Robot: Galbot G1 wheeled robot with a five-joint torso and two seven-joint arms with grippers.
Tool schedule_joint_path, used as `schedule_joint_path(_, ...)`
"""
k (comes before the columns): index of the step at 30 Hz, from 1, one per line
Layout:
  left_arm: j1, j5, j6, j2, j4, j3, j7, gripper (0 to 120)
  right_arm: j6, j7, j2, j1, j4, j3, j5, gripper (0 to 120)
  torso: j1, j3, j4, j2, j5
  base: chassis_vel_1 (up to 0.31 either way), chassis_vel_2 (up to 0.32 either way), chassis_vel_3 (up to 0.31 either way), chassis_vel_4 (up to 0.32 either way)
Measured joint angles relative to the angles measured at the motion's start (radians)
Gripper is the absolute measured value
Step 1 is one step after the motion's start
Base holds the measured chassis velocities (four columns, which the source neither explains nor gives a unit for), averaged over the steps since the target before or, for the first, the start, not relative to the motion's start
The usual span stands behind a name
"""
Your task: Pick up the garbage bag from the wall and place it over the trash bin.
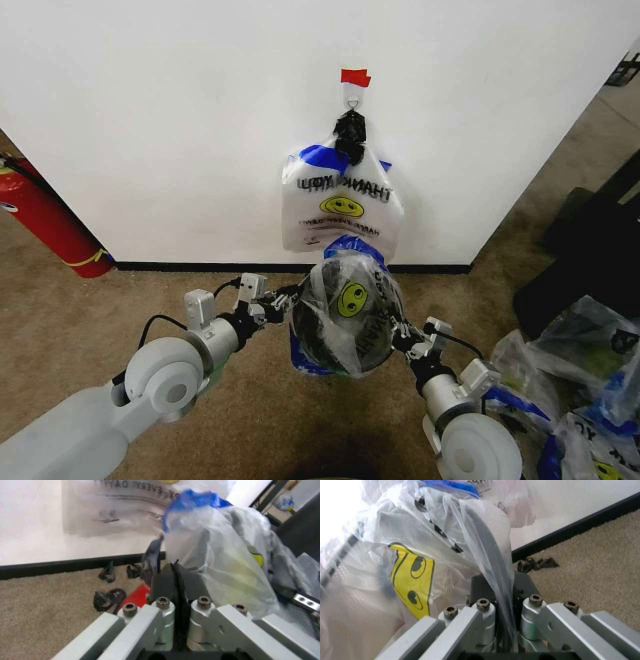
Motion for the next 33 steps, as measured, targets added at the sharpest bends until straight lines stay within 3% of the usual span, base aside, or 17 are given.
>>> schedule_joint_path(20, 0.002, -0.041, -0.010, -0.003, -0.016, -0.024, -0.048, 0, -0.003, 0.007, 0.005, 0.000, -0.001, 0.012, 0.002, 0, 0.000, 0.000, -0.0002, 0.000, -0.0002, 0.000, 0.000, 0.000, 0.000)
schedule_joint_path(22, 0.015, -0.029, -0.003, 0.004, -0.048, -0.035, -0.057, 13, -0.003, 0.011, 0.009, -0.001, -0.001, 0.012, 0.003, 0, 0.000, 0.000, -0.0003, 0.000, -0.0002, 0.000, 0.000, 0.000, 0.000)
schedule_joint_path(24, 0.023, -0.022, 0.000, 0.008, -0.060, -0.037, -0.058, 16, -0.003, 0.012, 0.010, -0.001, -0.002, 0.012, 0.003, 0, 0.000, 0.000, -0.0003, 0.000, -0.0001, 0.000, 0.000, 0.000, 0.000)
schedule_joint_path(27, 0.052, 0.017, 0.031, 0.016, -0.105, -0.038, -0.067, 32, -0.003, 0.016, 0.014, 0.002, -0.005, 0.012, 0.003, 0, 0.000, 0.000, -0.0001, 0.000, -0.0002, 0.000, 0.000, 0.000, 0.000)
schedule_joint_path(33, 0.071, 0.116, 0.093, 0.011, -0.134, -0.006, -0.092, 52, -0.003, 0.019, 0.015, 0.000, -0.004, 0.012, 0.003, 0, 0.000, 0.000, -0.0001, 0.000, -0.0003, 0.000, 0.000, 0.000, 0.000)
